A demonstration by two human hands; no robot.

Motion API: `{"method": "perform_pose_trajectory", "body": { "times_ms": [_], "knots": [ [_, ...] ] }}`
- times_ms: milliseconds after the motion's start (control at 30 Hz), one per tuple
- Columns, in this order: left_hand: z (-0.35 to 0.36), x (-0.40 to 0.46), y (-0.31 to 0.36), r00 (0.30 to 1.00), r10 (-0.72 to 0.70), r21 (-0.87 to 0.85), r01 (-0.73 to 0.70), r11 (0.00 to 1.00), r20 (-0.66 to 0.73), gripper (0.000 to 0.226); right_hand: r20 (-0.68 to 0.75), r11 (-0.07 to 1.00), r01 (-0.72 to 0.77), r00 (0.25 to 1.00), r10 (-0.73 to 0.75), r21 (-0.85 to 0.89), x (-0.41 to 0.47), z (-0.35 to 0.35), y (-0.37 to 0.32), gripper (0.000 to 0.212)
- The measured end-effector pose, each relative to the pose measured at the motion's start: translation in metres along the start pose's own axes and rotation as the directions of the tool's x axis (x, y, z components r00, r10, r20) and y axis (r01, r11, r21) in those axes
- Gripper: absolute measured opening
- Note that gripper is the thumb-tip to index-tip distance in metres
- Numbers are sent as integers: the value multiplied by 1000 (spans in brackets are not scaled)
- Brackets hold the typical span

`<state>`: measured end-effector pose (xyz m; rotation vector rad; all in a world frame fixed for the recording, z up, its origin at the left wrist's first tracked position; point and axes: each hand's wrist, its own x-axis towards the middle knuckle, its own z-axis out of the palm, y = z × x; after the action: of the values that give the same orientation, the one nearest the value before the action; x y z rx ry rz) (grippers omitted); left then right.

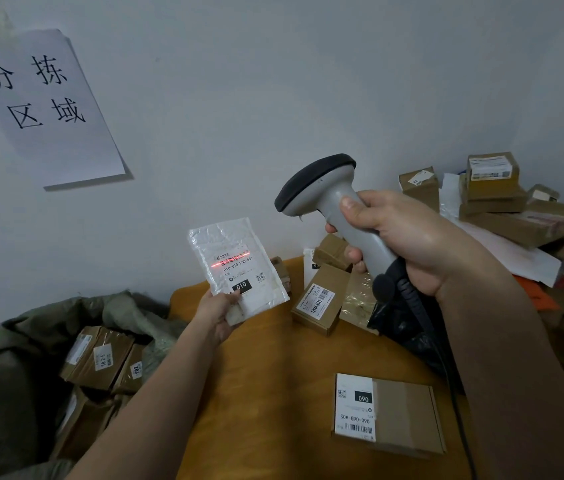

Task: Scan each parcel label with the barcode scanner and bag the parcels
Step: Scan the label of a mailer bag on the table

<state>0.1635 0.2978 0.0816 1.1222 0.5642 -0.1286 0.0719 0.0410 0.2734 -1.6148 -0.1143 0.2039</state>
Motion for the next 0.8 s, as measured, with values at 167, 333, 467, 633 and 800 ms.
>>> {"method": "perform_pose_trajectory", "body": {
  "times_ms": [167,333,467,633,800],
  "knots": [
    [4,-3,-1,1000,-11,-16,11,1000,-13,39,-13,1000,10,1000,-10,4,-4,-2,0,28],
    [6,-7,-2,999,-11,-17,10,1000,-33,40,-8,1000,19,1000,-19,10,-9,-6,-1,25],
    [9,-11,-1,999,-14,-9,14,1000,-32,41,-3,1000,19,1000,-19,18,-10,-9,-2,25],
    [14,-14,1,999,-17,5,17,1000,-34,44,2,1000,17,1000,-17,19,-10,-10,-1,27],
    [13,-10,0,999,-26,-1,26,1000,-26,44,-11,1000,26,1000,-26,3,-11,-10,-2,24]
  ]
}}
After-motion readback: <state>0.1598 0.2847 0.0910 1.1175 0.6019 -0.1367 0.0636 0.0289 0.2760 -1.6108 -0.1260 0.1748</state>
